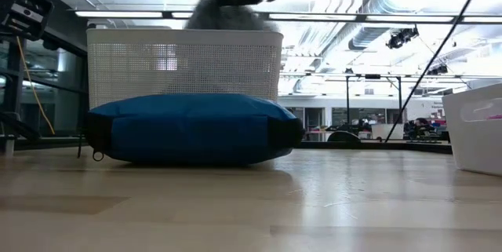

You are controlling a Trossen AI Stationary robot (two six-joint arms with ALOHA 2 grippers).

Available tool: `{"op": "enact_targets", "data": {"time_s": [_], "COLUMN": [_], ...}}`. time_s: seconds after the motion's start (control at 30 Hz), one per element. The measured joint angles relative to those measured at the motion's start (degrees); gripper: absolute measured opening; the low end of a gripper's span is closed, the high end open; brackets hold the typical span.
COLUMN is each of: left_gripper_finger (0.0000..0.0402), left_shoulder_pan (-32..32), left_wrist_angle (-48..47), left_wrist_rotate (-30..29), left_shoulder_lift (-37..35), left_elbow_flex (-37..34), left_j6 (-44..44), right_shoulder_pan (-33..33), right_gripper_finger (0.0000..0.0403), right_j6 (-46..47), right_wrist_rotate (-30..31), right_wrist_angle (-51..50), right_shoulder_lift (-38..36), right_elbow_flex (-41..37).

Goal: Pick & Place Medicine items
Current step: Put the blue patterned patient gown into the white laundry bin

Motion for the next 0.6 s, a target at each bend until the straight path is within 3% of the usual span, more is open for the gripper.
{"op": "enact_targets", "data": {"time_s": [0.3,0.6], "left_gripper_finger": [0.0202,0.0202], "left_shoulder_pan": [0.0,0.0], "left_wrist_angle": [0.0,0.0], "left_wrist_rotate": [0.0,0.0], "left_shoulder_lift": [0.0,0.0], "left_elbow_flex": [0.0,0.0], "left_j6": [0.0,0.0], "right_shoulder_pan": [-0.1,-1.4], "right_gripper_finger": [0.0032,0.0032], "right_j6": [-1.7,-1.7], "right_wrist_rotate": [-1.9,-2.4], "right_wrist_angle": [0.3,0.0], "right_shoulder_lift": [8.1,8.7], "right_elbow_flex": [7.2,7.4]}}
